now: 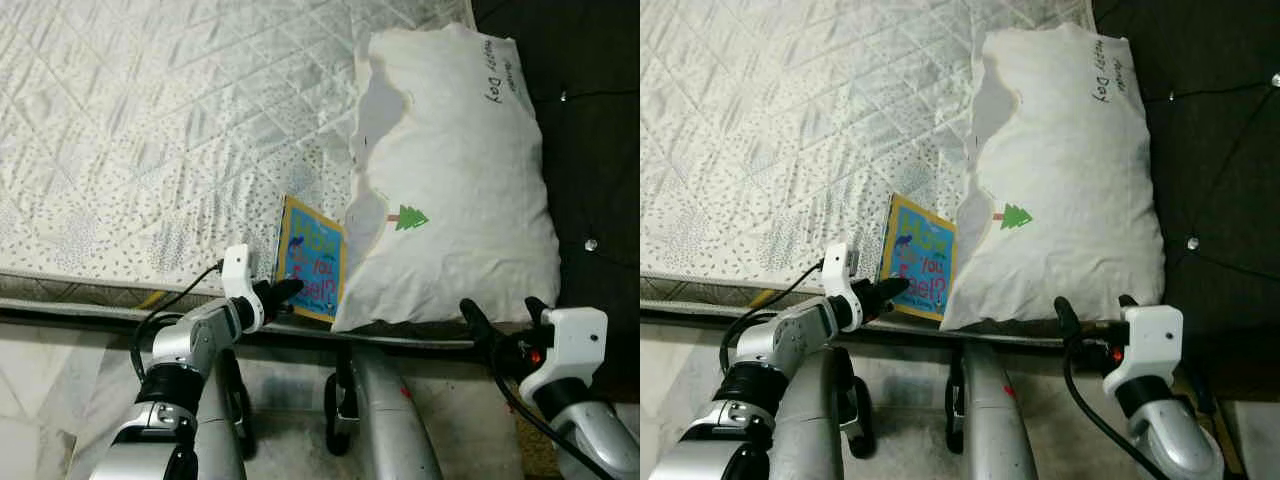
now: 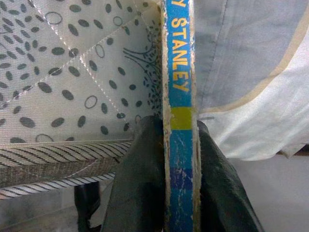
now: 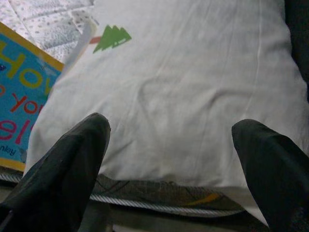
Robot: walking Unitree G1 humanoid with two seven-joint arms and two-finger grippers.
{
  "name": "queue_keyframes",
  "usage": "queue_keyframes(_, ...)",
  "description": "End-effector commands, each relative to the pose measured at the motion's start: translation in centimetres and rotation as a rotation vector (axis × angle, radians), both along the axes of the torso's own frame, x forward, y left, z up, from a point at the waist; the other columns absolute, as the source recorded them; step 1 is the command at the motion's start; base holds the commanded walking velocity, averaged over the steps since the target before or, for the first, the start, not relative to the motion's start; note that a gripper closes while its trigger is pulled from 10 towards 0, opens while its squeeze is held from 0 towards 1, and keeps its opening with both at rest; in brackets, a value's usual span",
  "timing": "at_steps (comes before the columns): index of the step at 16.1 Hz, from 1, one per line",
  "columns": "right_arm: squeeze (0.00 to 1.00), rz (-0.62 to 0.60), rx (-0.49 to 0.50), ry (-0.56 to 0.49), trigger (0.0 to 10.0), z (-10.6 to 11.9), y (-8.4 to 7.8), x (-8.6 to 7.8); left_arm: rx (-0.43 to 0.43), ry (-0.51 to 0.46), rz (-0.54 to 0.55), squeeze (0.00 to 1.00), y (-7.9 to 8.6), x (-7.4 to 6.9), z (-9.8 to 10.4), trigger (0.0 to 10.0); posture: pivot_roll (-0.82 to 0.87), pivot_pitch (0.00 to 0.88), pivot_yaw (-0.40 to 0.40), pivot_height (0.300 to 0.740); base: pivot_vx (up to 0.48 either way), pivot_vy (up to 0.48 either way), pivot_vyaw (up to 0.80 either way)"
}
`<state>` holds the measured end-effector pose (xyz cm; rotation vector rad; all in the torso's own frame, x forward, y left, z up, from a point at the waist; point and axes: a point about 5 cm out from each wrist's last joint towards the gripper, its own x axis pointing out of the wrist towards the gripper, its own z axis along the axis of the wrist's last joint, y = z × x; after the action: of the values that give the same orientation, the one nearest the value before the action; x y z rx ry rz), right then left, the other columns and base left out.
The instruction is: Clean up the room
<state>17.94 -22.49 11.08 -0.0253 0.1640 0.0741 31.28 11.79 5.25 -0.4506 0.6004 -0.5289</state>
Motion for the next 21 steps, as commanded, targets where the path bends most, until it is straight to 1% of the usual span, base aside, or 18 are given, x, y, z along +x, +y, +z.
queue_keyframes(1, 0.0, -0.015, -0.011, 0.021, 10.0, -0.1, -0.4, -0.5, 0.038, 0.051, -0.013, 0.0, 0.2, -0.8, -1.4, 10.0, -0.29, 0.364, -0.098, 0.591, 0.0, 0.0, 0.0)
queue_keyframes(2, 0.0, -0.017, -0.017, 0.025, 10.0, -0.1, -0.3, -0.5, 0.047, 0.049, -0.018, 0.0, 0.3, -0.8, -1.4, 10.0, -0.29, 0.362, -0.098, 0.586, 0.0, 0.0, 0.0)
queue_keyframes(3, 0.0, -0.017, -0.014, 0.029, 10.0, -0.2, -0.3, -0.4, 0.082, 0.037, -0.016, 0.0, 0.8, -0.7, -1.5, 10.0, -0.29, 0.361, -0.098, 0.586, 0.0, 0.0, 0.0)
queue_keyframes(6, 0.0, -0.016, -0.014, 0.033, 10.0, -0.3, -0.4, -0.3, 0.077, 0.011, -0.015, 0.0, 1.5, -0.3, -0.9, 10.0, -0.28, 0.355, -0.096, 0.586, 0.0, 0.0, 0.0)
queue_keyframes(8, 0.0, -0.014, -0.014, 0.031, 10.0, -0.3, -0.3, 0.0, 0.114, -0.018, -0.005, 0.0, 2.4, 0.1, -0.8, 10.0, -0.28, 0.352, -0.095, 0.586, 0.0, 0.0, 0.0)
queue_keyframes(9, 0.0, -0.014, -0.014, 0.029, 10.0, -0.3, -0.3, 0.0, 0.132, -0.028, 0.021, 0.0, 2.9, 0.4, -0.6, 10.0, -0.28, 0.352, -0.097, 0.586, 0.0, 0.0, 0.0)
queue_keyframes(12, 0.0, -0.017, -0.019, 0.027, 10.0, -0.3, -0.5, 0.1, 0.111, -0.055, 0.032, 0.0, 3.3, 1.2, 0.3, 10.0, -0.28, 0.347, -0.098, 0.586, 0.0, 0.0, 0.0)
queue_keyframes(13, 0.0, -0.016, -0.021, 0.024, 10.0, -0.2, -0.6, 0.2, 0.122, -0.077, 0.044, 0.0, 3.6, 1.5, 0.7, 10.0, -0.28, 0.345, -0.099, 0.586, 0.0, 0.0, 0.0)
queue_keyframes(17, 0.0, -0.011, -0.022, 0.023, 10.0, -0.3, -0.5, 0.5, 0.111, -0.113, 0.082, 0.0, 4.6, 1.9, 1.9, 10.0, -0.27, 0.341, -0.099, 0.586, 0.0, 0.0, 0.0)
queue_keyframes(19, 0.0, -0.009, -0.022, 0.022, 10.0, -0.3, -0.5, 0.6, 0.129, -0.131, 0.102, 0.0, 5.1, 2.0, 2.1, 10.0, -0.27, 0.342, -0.101, 0.586, 0.0, 0.0, 0.0)
queue_keyframes(20, 0.0, -0.008, -0.021, 0.021, 10.0, -0.3, -0.5, 0.7, 0.115, -0.156, 0.118, 0.0, 5.3, 2.3, 2.7, 10.0, -0.27, 0.341, -0.102, 0.586, 0.0, 0.0, 0.0)
queue_keyframes(21, 0.0, -0.006, -0.022, 0.019, 10.0, -0.2, -0.4, 0.8, 0.112, -0.211, 0.147, 0.0, 5.7, 2.8, 3.7, 10.0, -0.27, 0.341, -0.102, 0.586, 0.0, 0.0, 0.0)
